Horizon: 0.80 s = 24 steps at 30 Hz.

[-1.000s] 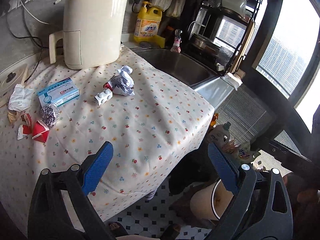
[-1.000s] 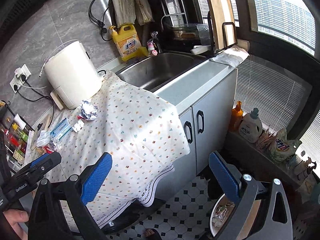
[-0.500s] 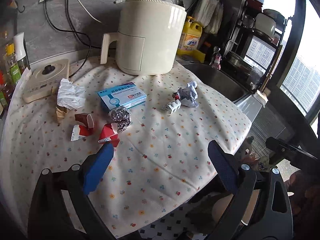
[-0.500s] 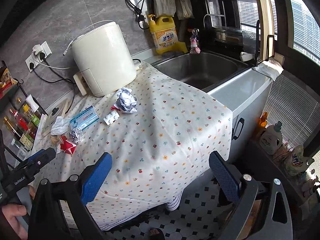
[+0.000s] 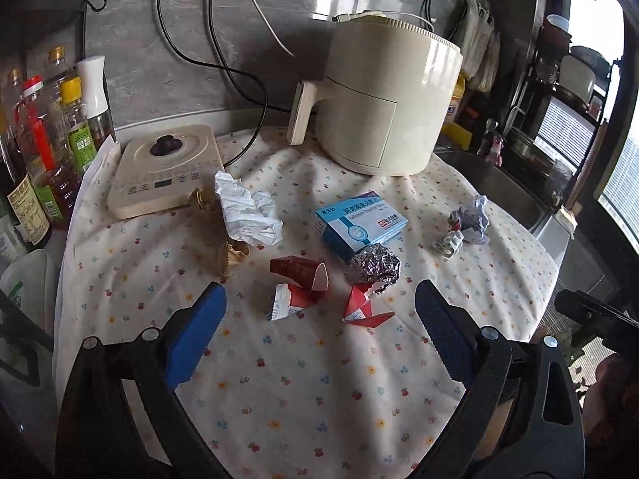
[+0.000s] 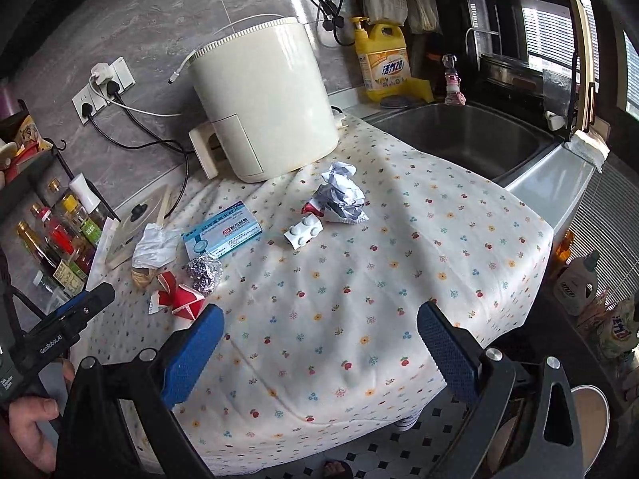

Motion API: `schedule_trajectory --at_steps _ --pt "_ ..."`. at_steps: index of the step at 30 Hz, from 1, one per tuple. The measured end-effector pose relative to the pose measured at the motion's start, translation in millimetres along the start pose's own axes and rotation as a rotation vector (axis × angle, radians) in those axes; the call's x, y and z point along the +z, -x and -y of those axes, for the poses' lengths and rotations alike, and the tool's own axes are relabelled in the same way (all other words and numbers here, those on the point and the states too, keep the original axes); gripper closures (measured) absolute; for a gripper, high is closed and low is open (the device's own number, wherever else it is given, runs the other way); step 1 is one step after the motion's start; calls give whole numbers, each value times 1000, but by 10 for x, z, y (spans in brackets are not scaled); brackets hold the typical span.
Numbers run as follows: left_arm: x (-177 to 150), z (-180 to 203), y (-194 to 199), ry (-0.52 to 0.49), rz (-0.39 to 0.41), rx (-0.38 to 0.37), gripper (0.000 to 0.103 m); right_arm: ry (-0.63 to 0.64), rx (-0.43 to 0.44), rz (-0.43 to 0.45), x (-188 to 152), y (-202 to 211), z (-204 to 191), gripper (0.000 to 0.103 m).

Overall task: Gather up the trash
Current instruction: 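Move both tools back over the counter toward the red wrappers, then grasp the red paper wrapper with the left gripper while the right gripper grasps another red wrapper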

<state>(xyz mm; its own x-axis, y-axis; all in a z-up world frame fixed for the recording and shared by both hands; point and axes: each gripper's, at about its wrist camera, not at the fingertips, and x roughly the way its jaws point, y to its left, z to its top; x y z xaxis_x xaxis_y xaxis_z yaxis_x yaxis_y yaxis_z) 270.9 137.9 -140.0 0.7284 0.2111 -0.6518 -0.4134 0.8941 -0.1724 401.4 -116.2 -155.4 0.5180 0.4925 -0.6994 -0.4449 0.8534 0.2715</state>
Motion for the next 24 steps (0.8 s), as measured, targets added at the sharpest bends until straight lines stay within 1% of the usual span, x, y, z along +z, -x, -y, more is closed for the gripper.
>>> schedule_trajectory --at_steps 2,5,7,9,11,13,14,18,21,24 --pt "43 -91 -89 6 -31 -27 9 2 -15 2 -14 -38 -96 8" --pt "85 -178 -245 -10 -75 -17 9 0 -27 2 -34 -82 -205 8" --pt "109 -220 -339 -23 -96 -28 9 -4 -38 -3 -55 -105 -254 8" --pt "132 -256 -429 -20 -115 -54 10 -8 -48 -8 -78 -112 -283 8" --pt "149 -267 -529 -35 -136 -70 20 -19 -59 -21 -104 -129 -286 8" --pt "166 -275 -636 -39 -156 -74 27 -35 -72 -36 -129 -142 -269 8" --pt "175 -283 -685 -34 -163 -82 29 -41 -79 -39 -144 -143 -258 8" --pt "201 -275 -843 -49 -171 -81 29 -54 -111 -46 -188 -116 -228 8" --pt "207 -268 -945 -47 -185 -95 29 -63 -120 -54 -196 -101 -211 8" --pt "188 -257 -1057 -60 -203 -88 29 -66 -123 -64 -204 -112 -229 8"
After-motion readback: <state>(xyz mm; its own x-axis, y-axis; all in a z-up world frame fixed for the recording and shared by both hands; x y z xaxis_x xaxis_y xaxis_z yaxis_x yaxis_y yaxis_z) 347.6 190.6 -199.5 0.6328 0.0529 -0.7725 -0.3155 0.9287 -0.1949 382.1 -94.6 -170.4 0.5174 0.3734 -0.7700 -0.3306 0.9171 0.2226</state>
